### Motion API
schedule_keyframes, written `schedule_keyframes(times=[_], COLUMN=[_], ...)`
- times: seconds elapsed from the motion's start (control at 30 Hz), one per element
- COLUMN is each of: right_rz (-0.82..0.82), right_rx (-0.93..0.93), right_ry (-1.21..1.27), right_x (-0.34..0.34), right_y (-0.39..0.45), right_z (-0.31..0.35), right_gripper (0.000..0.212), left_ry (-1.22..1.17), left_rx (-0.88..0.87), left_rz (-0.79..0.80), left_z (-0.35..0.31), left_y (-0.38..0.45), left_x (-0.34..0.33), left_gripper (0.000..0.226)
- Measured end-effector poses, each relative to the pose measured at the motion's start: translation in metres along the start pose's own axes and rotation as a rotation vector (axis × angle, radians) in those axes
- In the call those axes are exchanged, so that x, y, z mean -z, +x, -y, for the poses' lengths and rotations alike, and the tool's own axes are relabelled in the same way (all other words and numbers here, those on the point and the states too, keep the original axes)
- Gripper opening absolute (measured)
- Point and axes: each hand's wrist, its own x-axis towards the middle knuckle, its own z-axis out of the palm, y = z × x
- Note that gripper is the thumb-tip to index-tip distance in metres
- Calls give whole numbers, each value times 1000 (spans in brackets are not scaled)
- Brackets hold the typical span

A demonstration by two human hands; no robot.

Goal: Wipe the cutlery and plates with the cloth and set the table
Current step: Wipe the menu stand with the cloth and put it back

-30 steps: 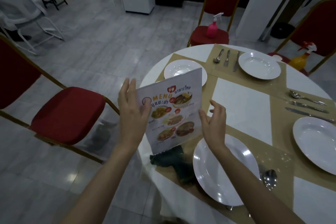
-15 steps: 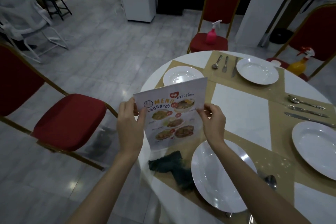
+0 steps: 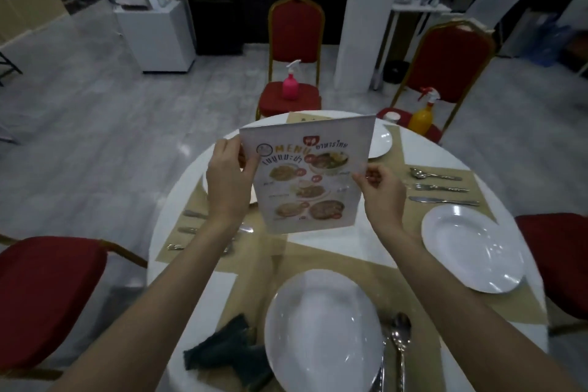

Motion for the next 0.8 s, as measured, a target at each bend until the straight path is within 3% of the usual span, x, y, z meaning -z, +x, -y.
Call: schedule_keyframes(times=[0.37,0.8], right_rz=[-34,11], right_rx=[-184,-238], right_ry=[-53,14], right_x=[37,36], right_y=[55,65], right_z=[-78,-109], right_gripper=[13,13], left_ry=[49,118], left_rx=[-43,-19], left_rz=[173,165], left_z=[-29,-29], left_y=[31,31], left_x=[-122,-158], left_gripper=[11,13])
